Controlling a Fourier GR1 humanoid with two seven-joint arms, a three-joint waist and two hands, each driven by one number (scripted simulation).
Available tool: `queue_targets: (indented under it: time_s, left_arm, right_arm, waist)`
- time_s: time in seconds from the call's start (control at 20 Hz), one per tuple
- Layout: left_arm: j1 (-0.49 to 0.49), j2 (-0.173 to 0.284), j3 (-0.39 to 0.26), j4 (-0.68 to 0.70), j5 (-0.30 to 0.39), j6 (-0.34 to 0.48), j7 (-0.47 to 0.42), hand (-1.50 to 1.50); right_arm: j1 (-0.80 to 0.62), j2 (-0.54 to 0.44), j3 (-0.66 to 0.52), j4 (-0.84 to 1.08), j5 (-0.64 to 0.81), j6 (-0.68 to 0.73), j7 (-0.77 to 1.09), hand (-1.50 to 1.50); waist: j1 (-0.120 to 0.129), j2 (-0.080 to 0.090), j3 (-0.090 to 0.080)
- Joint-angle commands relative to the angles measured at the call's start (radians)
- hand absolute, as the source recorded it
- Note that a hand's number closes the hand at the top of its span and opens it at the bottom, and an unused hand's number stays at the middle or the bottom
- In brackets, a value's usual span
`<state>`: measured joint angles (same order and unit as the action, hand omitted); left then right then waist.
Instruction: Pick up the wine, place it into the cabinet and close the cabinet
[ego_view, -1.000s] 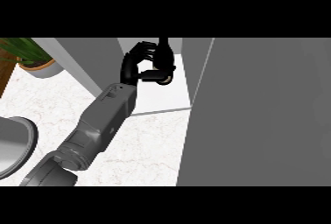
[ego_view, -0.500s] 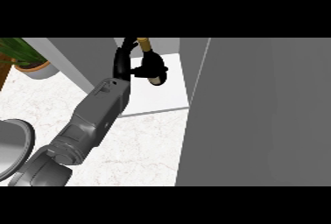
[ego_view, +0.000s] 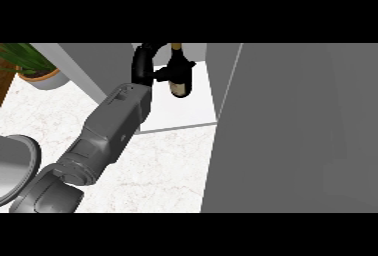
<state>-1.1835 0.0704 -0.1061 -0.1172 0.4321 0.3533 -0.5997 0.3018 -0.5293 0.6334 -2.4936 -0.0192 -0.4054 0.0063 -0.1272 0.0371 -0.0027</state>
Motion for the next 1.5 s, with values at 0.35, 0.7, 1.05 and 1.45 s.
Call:
queue_targets:
  time_s: [0.35, 0.7, 1.05, 1.45]
  left_arm:
    - [-0.025, -0.068, 0.048, -0.044, 0.043, -0.199, -0.045, -1.50]
    - [-0.031, -0.061, 0.065, -0.058, 0.048, -0.260, -0.006, -1.50]
    - [0.032, -0.070, 0.046, -0.126, 0.043, -0.283, 0.007, -1.50]
    - [0.162, -0.070, -0.050, -0.300, 0.124, -0.342, 0.040, -1.50]
  right_arm:
    - [0.096, -0.043, -0.003, -0.160, -0.031, 0.006, 0.054, -1.50]
    - [0.087, -0.041, -0.029, -0.236, -0.025, -0.028, 0.129, -1.50]
    - [0.143, -0.055, -0.048, -0.229, -0.023, -0.036, 0.094, -1.50]
    - [0.142, -0.064, -0.031, -0.222, -0.013, -0.043, 0.091, -1.50]
  waist:
    - [0.035, -0.022, 0.002]
    - [0.079, -0.032, 0.001]
    - [0.106, -0.044, 0.002]
    - [0.107, -0.054, 0.002]
